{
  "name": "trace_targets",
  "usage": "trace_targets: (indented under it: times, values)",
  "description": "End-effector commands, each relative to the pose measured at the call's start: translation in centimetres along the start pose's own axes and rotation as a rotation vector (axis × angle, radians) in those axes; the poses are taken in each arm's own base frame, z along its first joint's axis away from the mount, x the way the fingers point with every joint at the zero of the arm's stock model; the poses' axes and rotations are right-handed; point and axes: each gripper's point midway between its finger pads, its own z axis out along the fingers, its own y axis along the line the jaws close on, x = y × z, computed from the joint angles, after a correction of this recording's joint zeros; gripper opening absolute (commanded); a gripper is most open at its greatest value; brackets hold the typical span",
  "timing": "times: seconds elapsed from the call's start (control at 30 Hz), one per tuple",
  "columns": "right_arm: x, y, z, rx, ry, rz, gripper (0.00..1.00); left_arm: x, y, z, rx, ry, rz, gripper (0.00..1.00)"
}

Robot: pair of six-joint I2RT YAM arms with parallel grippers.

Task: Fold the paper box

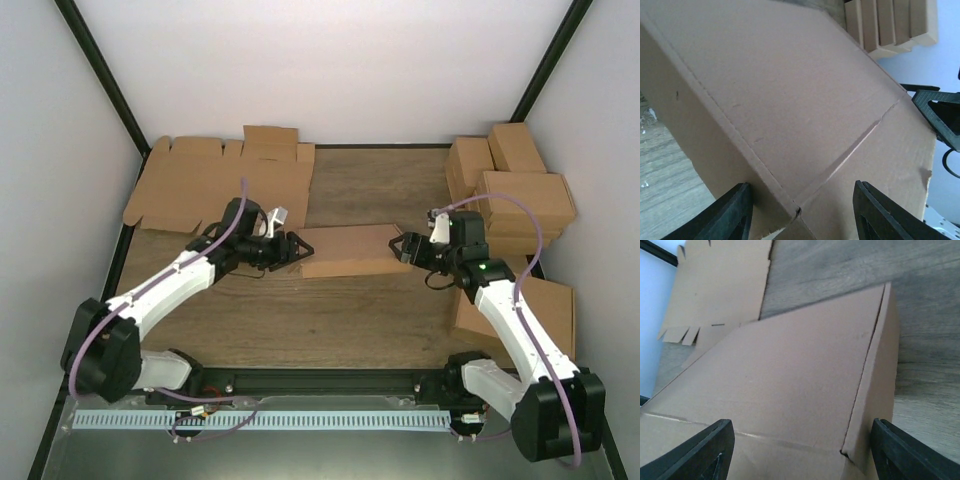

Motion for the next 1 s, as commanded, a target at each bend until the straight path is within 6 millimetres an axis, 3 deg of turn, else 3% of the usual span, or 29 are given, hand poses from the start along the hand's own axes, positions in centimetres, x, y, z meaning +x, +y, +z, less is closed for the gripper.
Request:
trace_targets:
  times: [0.0,0.07,0.2,0.43,0.63,0.73,0.97]
  values:
    - [-0.7,4.9,-2.5,-0.168,0.015,-0.041,0.77,-0.3,-5.0,-2.3,0.118,-0.005,0.090,0.57]
    - [-1.2,5.9,-3.3,-0.192,0.003,-0.045,0.77,-0.4,-5.9,-3.1,0.136,-0.015,0.091,0.58]
    - [-2.2,6.9,-5.1,-0.182,-0.022,-0.014,0.91,-0.1,-6.6,-4.0,0.146,-0.015,0.032,0.64]
    - [-1.8,8.2,-7.5,-0.200,-0.002,0.189,0.92,0.7,-7.4,-5.9,0.212,-0.053,-0.156,0.70]
    - [-1.0,7.8,-8.0,-0.184,0.013,0.371,0.92,1.0,-6.9,-5.8,0.246,-0.055,-0.315,0.72]
    - [-1.1,7.2,-8.0,-0.166,-0.016,0.447,0.92,0.9,-5.7,-5.4,0.217,-0.061,-0.405,0.73]
    - [-0.5,5.5,-5.3,-0.142,0.011,0.516,0.92,-1.1,-3.4,-3.8,0.160,-0.082,-0.440,0.73]
